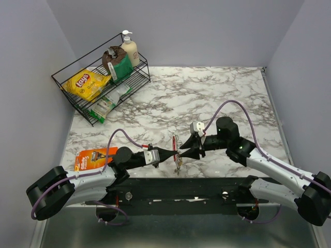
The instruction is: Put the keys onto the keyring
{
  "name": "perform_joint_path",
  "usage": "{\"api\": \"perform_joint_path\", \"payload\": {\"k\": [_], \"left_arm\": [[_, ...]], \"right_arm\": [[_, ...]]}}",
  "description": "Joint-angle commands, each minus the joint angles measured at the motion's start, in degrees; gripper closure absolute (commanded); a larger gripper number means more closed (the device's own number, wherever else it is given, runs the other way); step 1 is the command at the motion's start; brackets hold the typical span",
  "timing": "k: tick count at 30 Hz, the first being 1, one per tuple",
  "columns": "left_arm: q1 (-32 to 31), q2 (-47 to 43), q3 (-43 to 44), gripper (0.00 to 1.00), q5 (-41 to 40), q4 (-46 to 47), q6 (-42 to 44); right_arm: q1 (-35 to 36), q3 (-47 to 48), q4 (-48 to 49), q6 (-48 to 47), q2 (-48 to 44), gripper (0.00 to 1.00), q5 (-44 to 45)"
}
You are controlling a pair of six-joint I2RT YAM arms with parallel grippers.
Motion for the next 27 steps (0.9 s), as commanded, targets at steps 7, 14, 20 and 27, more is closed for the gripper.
{"api": "perform_joint_path", "payload": {"k": [7,14,20,27], "left_arm": [[-0.2,-1.3,1.11,1.0,1.29,3.63,-0.18],[-0.2,-1.22,1.02,1.0,1.3,4.59,-0.62],[-0.2,-0.78,1.02,1.0,1.29,5.38,-0.97],[-0.2,0.01,1.46,1.0,1.73,4.6,-0.79]], "right_arm": [[0.52,-0.77,2.77,-0.21,1.0,0.59,1.14],[0.52,-0.42,3.21,0.67,1.79,0.73,-0.44],[0.51,0.1,2.34,0.58,2.31,0.87,-0.62],[0.52,2.3,-1.09,-0.65,1.7,0.99,0.78]]}}
